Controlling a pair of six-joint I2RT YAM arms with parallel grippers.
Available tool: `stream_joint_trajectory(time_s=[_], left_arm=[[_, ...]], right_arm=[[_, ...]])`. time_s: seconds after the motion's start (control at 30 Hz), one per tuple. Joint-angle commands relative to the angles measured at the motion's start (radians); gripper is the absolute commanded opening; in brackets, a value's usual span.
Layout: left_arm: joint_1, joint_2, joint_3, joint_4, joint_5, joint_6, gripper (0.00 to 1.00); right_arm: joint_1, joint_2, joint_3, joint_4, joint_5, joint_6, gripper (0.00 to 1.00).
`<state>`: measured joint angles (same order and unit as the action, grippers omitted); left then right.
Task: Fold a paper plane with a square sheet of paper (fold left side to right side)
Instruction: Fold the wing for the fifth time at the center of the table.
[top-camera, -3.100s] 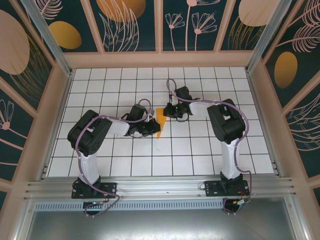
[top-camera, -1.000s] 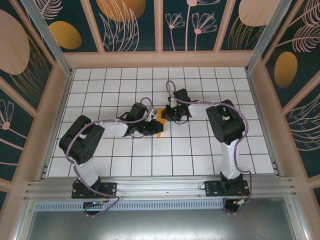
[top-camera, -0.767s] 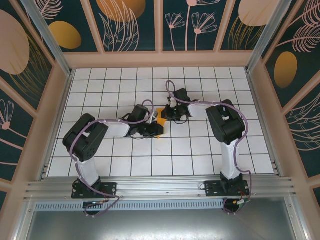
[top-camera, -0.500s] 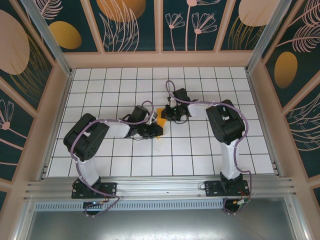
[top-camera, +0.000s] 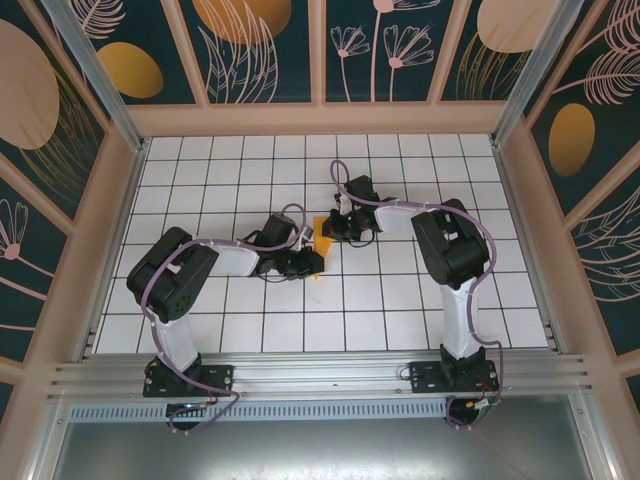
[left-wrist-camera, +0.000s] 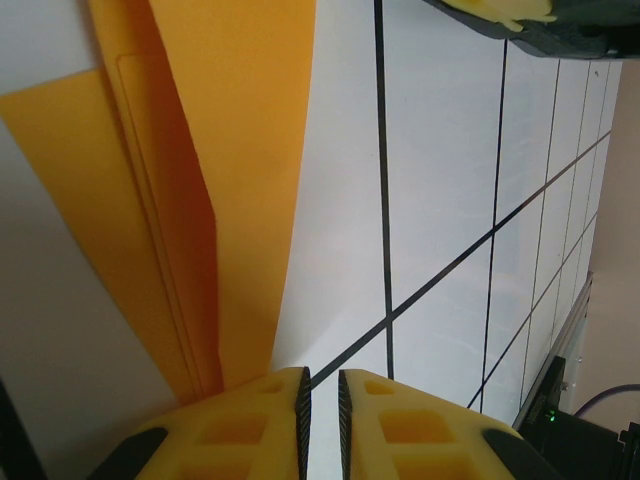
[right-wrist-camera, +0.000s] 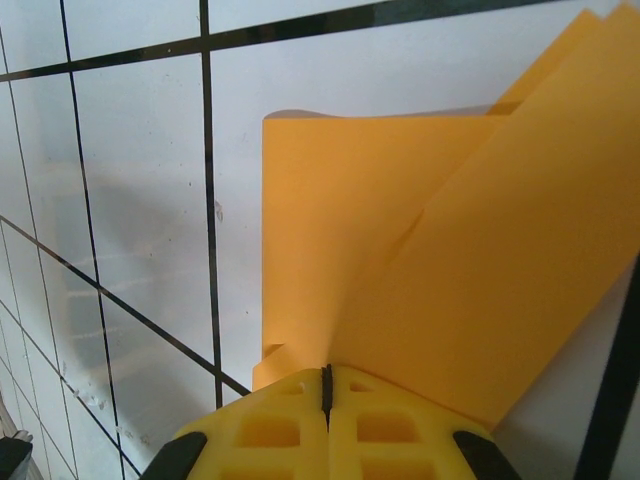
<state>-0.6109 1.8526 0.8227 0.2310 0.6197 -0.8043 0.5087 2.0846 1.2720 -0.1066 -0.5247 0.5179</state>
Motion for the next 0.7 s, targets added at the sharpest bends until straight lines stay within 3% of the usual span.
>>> stream_joint_trajectory(time_s=[0.0, 0.67], left_arm=[[-0.006, -0.002, -0.028, -0.030, 0.008, 0.004, 0.20], [-0.033, 0.020, -0.033, -0.038, 0.050, 0.018, 0.21]], right_arm=[[-0.002, 0.061, 0.003, -0.070, 0.083, -0.024, 0.01], [-0.004, 0.071, 0.016, -0.083, 0.088, -0.023, 0.01]])
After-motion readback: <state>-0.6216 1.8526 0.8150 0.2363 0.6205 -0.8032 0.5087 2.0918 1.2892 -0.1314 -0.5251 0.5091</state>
